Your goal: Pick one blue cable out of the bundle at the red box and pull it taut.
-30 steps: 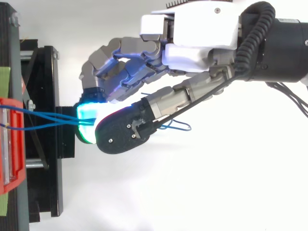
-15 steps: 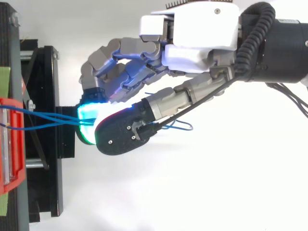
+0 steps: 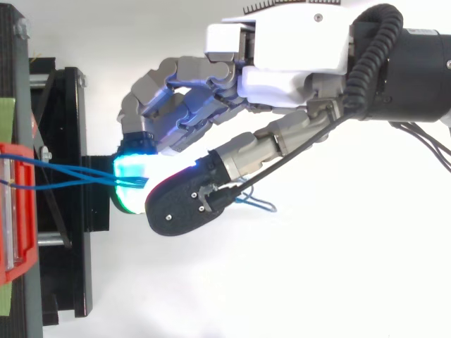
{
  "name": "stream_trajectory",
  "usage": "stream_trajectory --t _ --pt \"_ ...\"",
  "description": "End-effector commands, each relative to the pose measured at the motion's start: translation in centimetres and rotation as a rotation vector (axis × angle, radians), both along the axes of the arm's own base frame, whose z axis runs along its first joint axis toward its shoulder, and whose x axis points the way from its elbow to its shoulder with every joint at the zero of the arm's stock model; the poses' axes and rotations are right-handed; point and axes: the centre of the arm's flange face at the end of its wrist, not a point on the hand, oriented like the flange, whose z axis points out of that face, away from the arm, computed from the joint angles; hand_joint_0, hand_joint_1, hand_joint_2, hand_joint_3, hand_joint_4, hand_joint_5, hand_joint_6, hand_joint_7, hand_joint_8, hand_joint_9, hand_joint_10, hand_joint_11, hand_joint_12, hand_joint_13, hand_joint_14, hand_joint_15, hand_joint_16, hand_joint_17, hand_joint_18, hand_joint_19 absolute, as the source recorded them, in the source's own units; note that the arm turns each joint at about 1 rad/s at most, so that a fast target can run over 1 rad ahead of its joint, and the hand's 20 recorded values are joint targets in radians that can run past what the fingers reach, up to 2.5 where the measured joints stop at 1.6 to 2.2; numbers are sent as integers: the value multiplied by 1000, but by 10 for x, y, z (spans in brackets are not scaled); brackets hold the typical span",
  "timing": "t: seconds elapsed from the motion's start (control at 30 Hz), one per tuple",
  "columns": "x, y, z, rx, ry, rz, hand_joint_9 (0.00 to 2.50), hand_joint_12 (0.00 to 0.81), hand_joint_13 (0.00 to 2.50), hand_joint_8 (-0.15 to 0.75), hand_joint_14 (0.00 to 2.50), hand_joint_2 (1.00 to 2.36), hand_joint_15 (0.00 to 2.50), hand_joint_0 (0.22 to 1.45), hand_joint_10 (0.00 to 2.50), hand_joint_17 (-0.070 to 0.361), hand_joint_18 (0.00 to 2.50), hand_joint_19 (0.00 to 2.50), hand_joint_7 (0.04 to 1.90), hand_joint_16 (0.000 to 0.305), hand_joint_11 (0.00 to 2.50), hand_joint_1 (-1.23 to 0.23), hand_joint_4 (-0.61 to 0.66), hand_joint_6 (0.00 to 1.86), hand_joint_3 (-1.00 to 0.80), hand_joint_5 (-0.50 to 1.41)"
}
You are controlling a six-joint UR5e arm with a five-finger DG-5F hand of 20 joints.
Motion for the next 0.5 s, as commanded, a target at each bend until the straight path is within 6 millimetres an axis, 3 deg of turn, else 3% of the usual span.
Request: stream_trajectory --t 0.0,0.27,0.4,0.47 --pt "0 0 0 0 -1 0 691 343 235 215 0 1014 0 641 7 118 410 173 1057 53 297 -865 -89 827 -298 -148" --pt "0 0 0 1 0 0 775 376 292 248 0 1008 0 641 5 135 495 146 1128 60 267 -893 -186 849 -20 -119" --pt "0 0 0 3 2 0 727 383 268 244 0 1005 0 642 3 137 482 157 1101 61 190 -890 -155 851 -62 -125" --pt "0 0 0 3 0 0 695 375 233 227 0 1008 0 601 2 132 412 162 1067 59 127 -839 -103 835 -217 -128"
